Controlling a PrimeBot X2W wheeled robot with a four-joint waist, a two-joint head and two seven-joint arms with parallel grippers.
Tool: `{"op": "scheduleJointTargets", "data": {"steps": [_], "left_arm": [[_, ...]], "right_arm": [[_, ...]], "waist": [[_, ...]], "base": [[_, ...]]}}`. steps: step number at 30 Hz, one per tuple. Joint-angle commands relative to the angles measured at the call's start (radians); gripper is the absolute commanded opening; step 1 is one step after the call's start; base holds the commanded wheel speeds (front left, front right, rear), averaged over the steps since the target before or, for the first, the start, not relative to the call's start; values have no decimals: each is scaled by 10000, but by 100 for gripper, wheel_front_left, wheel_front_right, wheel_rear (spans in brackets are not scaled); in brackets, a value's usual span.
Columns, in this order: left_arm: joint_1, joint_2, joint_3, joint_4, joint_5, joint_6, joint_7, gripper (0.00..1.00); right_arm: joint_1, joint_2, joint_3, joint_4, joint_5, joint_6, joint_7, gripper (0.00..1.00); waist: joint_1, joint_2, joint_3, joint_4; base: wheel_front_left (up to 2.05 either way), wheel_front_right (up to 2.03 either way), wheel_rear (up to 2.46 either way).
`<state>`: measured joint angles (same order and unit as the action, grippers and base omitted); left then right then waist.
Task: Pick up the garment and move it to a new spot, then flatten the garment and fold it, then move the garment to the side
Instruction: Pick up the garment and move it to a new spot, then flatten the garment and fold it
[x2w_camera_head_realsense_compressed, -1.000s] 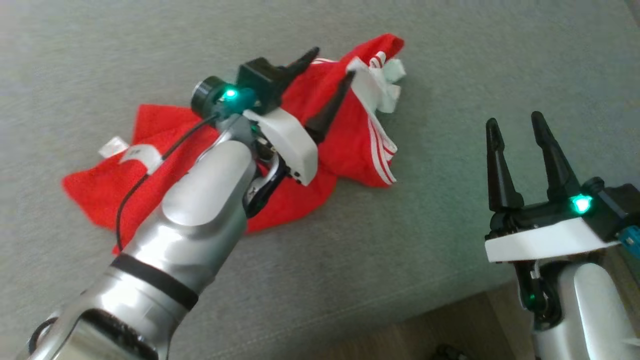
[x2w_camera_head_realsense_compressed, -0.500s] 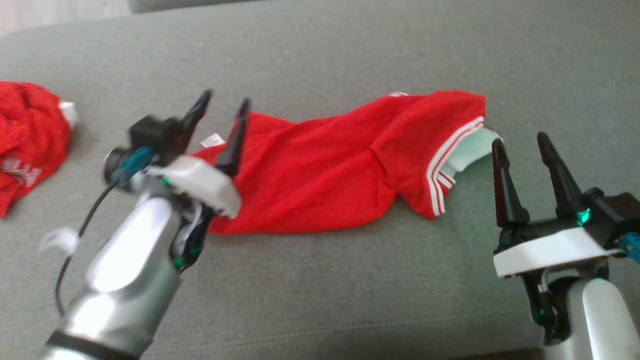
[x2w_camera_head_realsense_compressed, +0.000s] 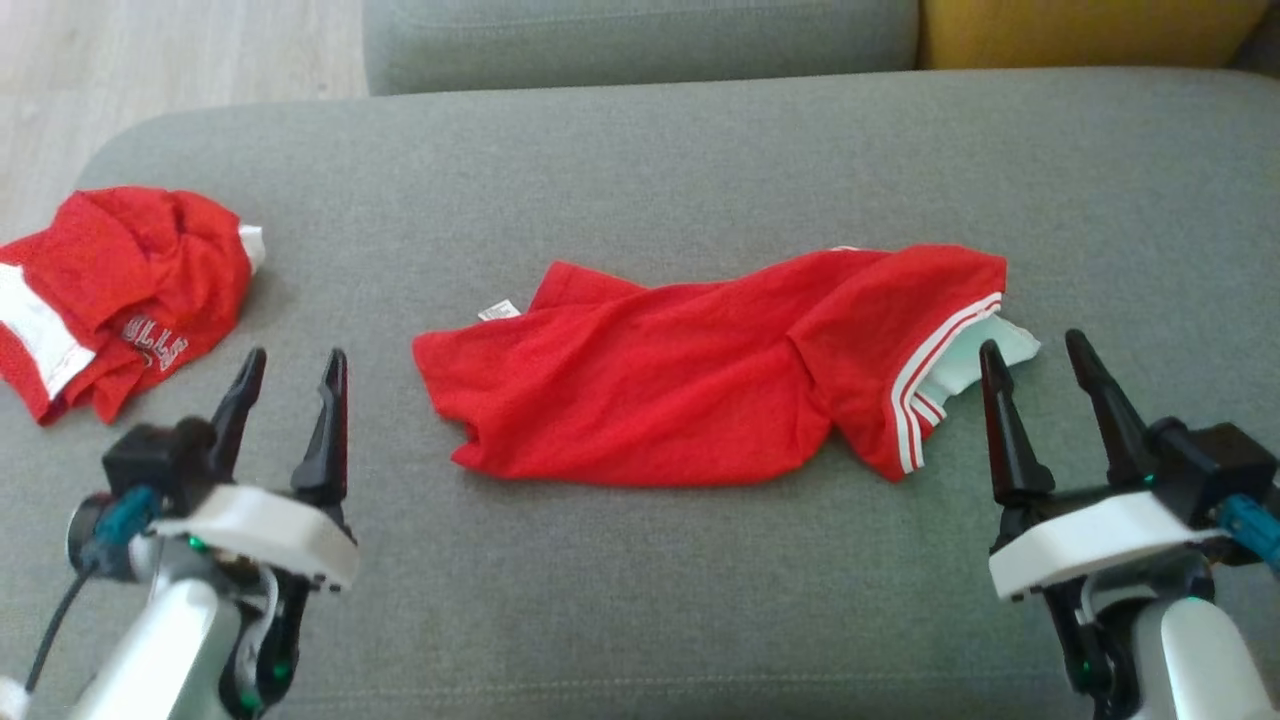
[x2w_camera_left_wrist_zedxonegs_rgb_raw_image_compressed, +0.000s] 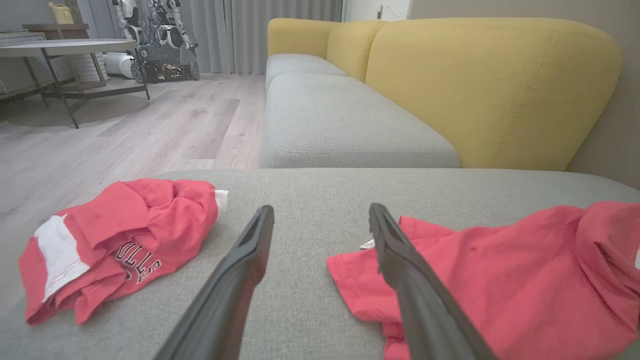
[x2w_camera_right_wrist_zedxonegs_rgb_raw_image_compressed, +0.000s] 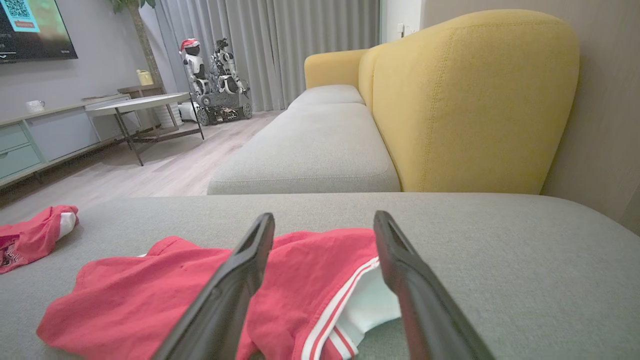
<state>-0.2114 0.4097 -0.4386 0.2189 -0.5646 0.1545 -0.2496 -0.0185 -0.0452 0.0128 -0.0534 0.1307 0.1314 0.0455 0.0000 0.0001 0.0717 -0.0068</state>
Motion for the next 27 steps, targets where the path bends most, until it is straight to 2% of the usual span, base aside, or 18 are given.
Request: {"op": "scheduleJointTargets", "data": {"steps": [1,15,27], "left_arm": [[-229,412,500,-513,40,140,-121,100],[1432,780,416,-2121,368,954,64,100],[1643,948,351,-2460,440,1232,340,100]], "right_arm": [[-135,-51,183,-283,-73,-7,22,100],[578,-51,50,-186,-122,-7,310,100],[707,-65,58,-327,-145,-7,454,100]], "waist": [[0,-1,-105,27],[0,-1,-938,-54],[0,-1,-1044,-57]], "base": [[0,0,0],[0,0,0],[0,0,0]]}}
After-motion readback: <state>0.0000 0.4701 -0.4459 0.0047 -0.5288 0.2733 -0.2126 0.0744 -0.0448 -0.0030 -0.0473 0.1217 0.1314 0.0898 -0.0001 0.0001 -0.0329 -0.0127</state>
